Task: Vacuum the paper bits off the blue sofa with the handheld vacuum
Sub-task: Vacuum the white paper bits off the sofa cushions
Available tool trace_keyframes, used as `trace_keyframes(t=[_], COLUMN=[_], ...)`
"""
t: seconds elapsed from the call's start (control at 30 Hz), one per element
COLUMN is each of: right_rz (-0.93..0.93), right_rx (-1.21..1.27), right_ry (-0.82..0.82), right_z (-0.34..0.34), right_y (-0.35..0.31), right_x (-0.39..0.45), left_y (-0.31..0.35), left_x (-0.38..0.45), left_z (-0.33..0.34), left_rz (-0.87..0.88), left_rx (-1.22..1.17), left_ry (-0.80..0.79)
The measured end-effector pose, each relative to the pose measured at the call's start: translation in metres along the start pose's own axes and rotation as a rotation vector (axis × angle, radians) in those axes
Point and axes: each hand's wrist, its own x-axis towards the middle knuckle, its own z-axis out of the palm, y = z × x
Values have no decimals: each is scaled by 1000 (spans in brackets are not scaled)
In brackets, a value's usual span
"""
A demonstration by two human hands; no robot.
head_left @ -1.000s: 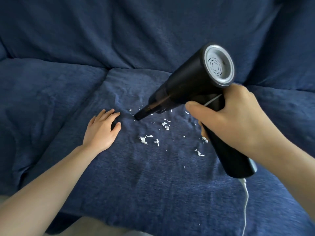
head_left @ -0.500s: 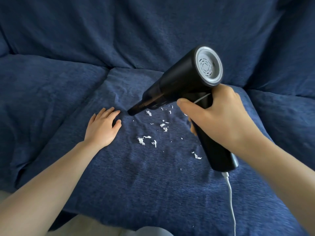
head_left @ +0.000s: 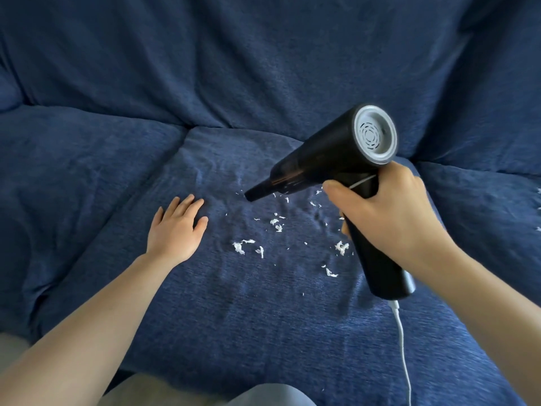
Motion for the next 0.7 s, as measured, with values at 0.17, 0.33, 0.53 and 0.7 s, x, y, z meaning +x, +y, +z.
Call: trace_keyframes(t=[0.17, 0.33, 0.53, 0.7], right_rz=[-21, -41, -64, -6], right_rx=[27, 50, 11, 18], right_ry=[-64, -128, -164, -66], right_z=[13, 3, 2, 8], right_y=[-7, -15, -15, -8], right_x=[-2, -11, -13, 4], left_y=[-4, -5, -6, -6], left_x=[-1, -1, -4, -6], left_z=[2, 3, 1, 2], left_rz=[1, -16, -17, -12], left_rx=[20, 34, 41, 49], left_ry=[0, 0, -4, -9])
